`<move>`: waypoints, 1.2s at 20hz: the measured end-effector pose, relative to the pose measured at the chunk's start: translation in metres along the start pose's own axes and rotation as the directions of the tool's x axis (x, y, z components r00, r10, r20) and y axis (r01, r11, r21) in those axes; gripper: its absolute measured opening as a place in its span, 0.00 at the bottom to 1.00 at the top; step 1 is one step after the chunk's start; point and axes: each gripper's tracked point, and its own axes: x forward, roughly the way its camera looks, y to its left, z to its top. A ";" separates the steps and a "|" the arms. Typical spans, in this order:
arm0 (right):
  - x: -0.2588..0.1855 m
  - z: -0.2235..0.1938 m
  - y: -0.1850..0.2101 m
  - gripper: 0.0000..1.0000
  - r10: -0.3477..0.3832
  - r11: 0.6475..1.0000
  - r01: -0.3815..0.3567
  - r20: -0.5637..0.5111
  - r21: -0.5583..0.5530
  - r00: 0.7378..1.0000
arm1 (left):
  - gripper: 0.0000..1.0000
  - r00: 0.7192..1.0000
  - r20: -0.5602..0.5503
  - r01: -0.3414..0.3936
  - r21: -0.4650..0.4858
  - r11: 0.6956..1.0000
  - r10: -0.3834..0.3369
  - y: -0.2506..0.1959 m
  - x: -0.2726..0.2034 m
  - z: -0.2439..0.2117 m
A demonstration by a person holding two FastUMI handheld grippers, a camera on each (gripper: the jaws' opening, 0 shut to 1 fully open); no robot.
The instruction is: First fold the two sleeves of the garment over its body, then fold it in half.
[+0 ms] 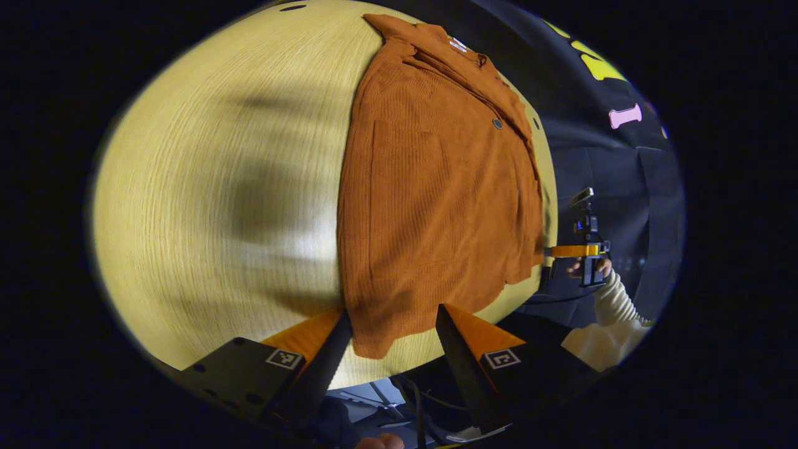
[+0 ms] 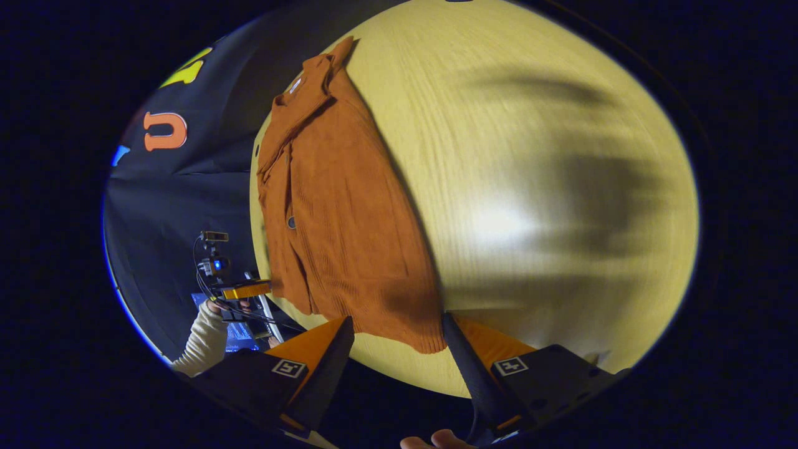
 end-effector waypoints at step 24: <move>0.017 0.003 -0.007 0.00 -0.143 0.983 0.148 0.052 -0.105 0.988 | 0.03 0.985 0.114 -0.116 -0.136 0.984 0.132 0.004 -0.005 0.003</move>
